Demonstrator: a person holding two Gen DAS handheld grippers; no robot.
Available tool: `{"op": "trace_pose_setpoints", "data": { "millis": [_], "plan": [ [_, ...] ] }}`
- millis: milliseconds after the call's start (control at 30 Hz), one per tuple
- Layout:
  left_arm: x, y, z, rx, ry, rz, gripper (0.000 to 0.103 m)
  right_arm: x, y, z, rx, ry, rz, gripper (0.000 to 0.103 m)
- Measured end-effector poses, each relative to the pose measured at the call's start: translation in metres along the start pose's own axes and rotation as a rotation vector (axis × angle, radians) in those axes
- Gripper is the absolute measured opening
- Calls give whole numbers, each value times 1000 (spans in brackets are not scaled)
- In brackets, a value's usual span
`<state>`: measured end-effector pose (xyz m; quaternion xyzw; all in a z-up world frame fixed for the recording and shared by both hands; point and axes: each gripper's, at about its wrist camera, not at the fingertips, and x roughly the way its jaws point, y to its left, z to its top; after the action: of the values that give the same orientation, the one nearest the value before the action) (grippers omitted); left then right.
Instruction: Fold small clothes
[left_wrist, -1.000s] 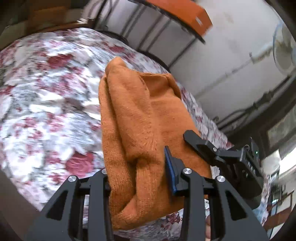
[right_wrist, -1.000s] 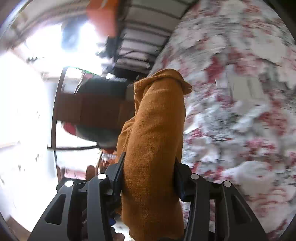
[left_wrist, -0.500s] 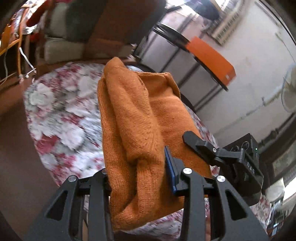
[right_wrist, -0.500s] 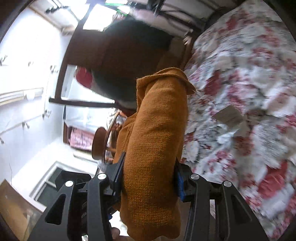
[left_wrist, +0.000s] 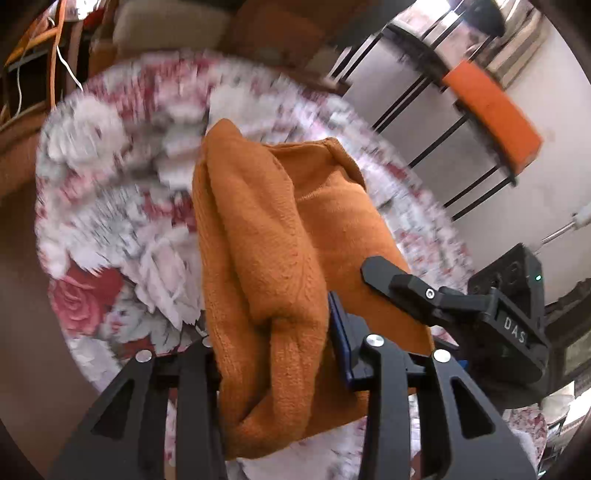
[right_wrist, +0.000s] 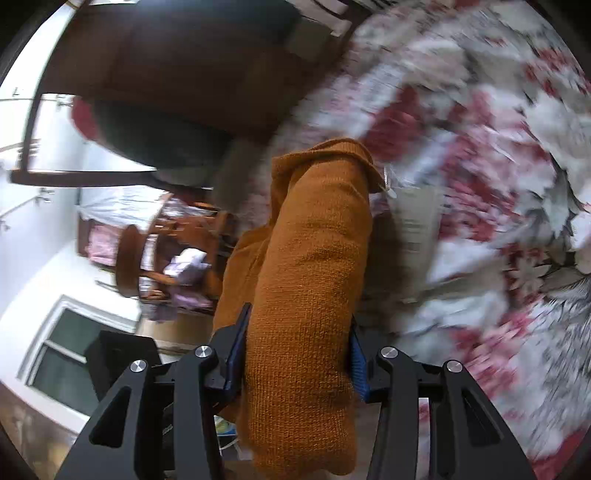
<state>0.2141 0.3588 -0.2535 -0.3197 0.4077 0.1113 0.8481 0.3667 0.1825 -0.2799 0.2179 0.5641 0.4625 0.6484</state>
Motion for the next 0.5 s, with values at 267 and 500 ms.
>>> {"op": "trace_pose_setpoints", "data": {
  "millis": [267, 500],
  "plan": [
    [41, 24, -14, -24, 47, 24, 60, 24, -42, -10, 16, 38, -99, 46],
    [-13, 19, -10, -52, -12, 125, 83, -16, -4, -7, -51, -57, -127, 56]
  ]
}}
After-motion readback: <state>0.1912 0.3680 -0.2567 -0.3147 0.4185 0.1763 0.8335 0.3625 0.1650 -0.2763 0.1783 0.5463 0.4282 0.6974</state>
